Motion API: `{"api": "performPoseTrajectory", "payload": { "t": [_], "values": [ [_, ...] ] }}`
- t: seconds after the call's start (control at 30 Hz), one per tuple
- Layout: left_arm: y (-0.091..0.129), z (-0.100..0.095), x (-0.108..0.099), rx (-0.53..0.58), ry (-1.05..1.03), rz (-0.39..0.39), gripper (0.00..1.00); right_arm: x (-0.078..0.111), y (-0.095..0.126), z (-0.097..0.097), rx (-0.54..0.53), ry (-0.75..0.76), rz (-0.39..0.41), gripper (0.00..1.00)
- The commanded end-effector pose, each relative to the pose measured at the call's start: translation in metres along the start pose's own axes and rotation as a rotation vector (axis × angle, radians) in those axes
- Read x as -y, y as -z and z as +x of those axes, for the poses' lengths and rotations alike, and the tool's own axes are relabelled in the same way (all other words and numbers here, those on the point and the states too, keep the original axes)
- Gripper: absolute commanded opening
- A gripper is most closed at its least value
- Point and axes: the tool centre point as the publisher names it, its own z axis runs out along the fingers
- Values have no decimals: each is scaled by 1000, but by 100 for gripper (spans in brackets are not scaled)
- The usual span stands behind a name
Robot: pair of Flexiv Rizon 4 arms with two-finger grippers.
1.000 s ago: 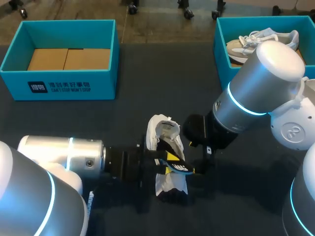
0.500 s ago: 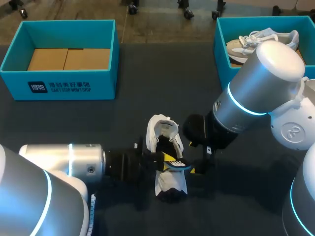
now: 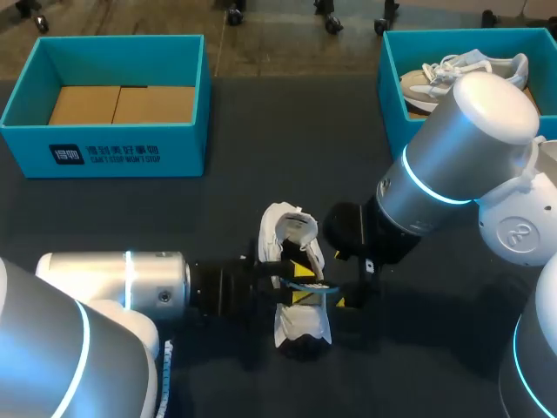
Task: Take the shoe out of the shoebox, open the shoe tongue, remove and reinsert the insole, then place the shoe into the shoebox
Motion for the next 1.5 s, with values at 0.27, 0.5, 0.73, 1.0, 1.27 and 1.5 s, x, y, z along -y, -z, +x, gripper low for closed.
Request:
{"api": "performPoseTrajectory", "payload": {
  "t": [0.27,0.5,0.73,1.0,1.27,1.5],
  "values": [
    [5,-2,25,19,-52,8,25,0,-2,1,3,0,0,100],
    [-3,5,21,7,-117,-29,0,0,-2,1,3,0,0,100],
    [-4,6,-1,15,-158,-66,0,0,-2,1,3,0,0,100],
    [0,-1,-10,26,-166,-104,0,0,-2,1,3,0,0,100],
    [11,-4,4,40,-91,-48,46,0,-2,1,3,0,0,100],
    [16,-6,21,54,-88,-33,12,0,-2,1,3,0,0,100]
  ]
}}
